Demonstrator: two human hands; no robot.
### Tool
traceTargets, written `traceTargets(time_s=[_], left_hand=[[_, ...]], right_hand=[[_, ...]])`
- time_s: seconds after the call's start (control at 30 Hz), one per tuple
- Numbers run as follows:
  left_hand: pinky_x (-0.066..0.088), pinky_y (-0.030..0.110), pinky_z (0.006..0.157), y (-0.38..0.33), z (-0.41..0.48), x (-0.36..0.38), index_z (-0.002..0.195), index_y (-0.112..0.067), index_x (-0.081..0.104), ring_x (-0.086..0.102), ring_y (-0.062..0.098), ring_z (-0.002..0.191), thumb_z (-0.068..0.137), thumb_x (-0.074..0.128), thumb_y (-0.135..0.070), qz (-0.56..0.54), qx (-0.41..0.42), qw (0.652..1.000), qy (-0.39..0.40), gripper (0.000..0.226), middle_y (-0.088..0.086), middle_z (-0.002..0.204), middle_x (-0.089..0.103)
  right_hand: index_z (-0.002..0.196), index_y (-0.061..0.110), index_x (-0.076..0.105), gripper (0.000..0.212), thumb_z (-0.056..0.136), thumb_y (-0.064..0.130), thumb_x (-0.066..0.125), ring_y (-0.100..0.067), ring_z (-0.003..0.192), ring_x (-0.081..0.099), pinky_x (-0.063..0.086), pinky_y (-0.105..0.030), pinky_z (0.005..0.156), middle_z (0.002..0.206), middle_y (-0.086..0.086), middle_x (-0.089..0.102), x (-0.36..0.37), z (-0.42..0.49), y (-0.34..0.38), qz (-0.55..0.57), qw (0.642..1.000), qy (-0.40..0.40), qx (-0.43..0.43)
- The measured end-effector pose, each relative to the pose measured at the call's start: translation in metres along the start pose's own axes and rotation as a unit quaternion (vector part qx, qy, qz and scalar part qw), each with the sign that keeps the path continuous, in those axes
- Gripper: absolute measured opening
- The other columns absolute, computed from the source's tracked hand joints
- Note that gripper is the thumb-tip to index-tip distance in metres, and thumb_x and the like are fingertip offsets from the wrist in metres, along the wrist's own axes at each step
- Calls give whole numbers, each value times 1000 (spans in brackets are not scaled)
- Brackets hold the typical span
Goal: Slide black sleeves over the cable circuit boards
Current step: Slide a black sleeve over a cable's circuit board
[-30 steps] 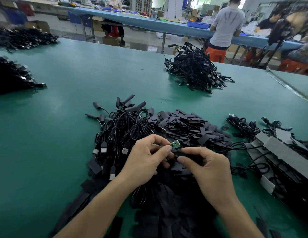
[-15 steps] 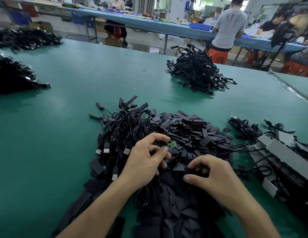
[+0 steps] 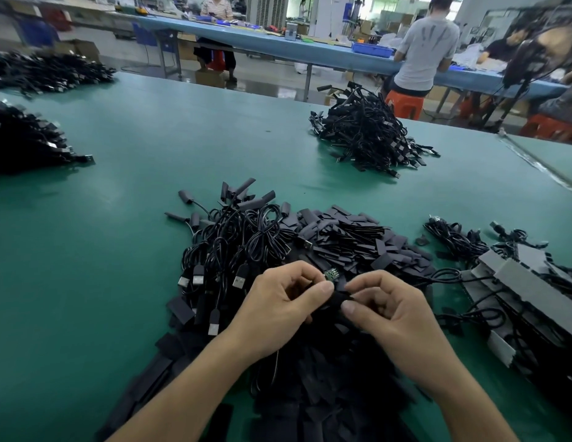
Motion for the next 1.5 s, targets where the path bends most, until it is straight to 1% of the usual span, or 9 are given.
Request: traceTargets(time_s=[0.13, 0.3, 0.47, 0.63, 0.77, 0.93, 1.07, 1.23, 1.5], left_hand=[[54, 32, 61, 3, 2, -2, 83, -28, 67, 62, 10, 61, 94, 65, -34, 4, -4, 1000, 2, 13, -7, 71, 64], [48, 22, 57, 5, 3, 2, 80, -28, 70, 58, 6, 58, 95, 67, -27, -3, -9, 1000, 15, 15, -8, 67, 65], [48, 22, 59, 4, 3, -2, 94, -23, 69, 60, 10, 59, 101, 58, -25, -22, -12, 1000, 8, 13, -1, 74, 71], [48, 19, 61, 8, 5, -4, 107, -20, 53, 59, 10, 56, 100, 59, -12, -42, -31, 999, 15, 12, 2, 81, 75], [49, 17, 61, 10, 5, -4, 98, -16, 60, 61, 7, 59, 95, 65, -8, -58, -33, 997, 29, 10, 2, 81, 76], [50, 17, 64, 8, 4, -4, 92, -26, 71, 62, 10, 62, 94, 67, -12, -63, -21, 997, 45, 15, 6, 80, 75], [51, 20, 63, 7, 2, -4, 95, -25, 74, 63, 13, 65, 96, 63, -15, -64, -33, 996, 46, 15, 6, 81, 76], [42, 13, 50, 7, 1, -6, 99, -22, 75, 60, 4, 58, 100, 57, -11, -50, -64, 996, 44, 21, 2, 78, 76], [42, 9, 52, 2, 1, -7, 98, -15, 75, 56, 1, 56, 100, 55, -5, -70, -65, 995, 33, 22, -1, 69, 72]], right_hand=[[98, 34, 76, 32, 82, 7, 78, -9, 81, 69, 53, -19, 72, 87, 5, 75, 7, -2, 10, -13, 999, -15, -43], [97, 34, 77, 37, 70, 11, 88, -3, 85, 67, 46, -9, 75, 88, 16, 71, 15, -5, 24, -183, 970, -83, -140], [104, 23, 77, 30, 74, 26, 82, 1, 78, 62, 42, -7, 71, 83, 17, 64, 6, -7, 28, -242, 946, -121, -179], [101, 24, 76, 31, 72, 35, 78, 0, 82, 66, 46, -9, 72, 84, 15, 70, -16, -6, 23, -197, 958, -151, -146], [96, 35, 74, 25, 71, 37, 77, 0, 81, 68, 47, -9, 69, 85, 20, 72, -24, -5, 16, -130, 973, -149, -118], [95, 35, 76, 23, 72, 38, 76, -1, 79, 67, 45, -8, 67, 83, 18, 71, -22, -3, 13, -119, 978, -122, -122], [95, 32, 77, 24, 72, 35, 77, -6, 78, 68, 47, -11, 68, 83, 12, 73, -22, -2, 11, -117, 978, -108, -132], [96, 30, 77, 24, 72, 32, 78, -7, 77, 68, 48, -13, 68, 83, 11, 72, -22, -1, 10, -128, 977, -101, -137], [90, 34, 77, 21, 70, 36, 77, -3, 78, 69, 47, -10, 68, 82, 15, 74, -27, 0, 5, -107, 982, -107, -108]])
Point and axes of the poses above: each hand's wrist, its own z-axis towards the middle knuckle, its own x-axis out of the palm, y = z × x, the point moved 7 cm from there along z, towards the middle knuckle
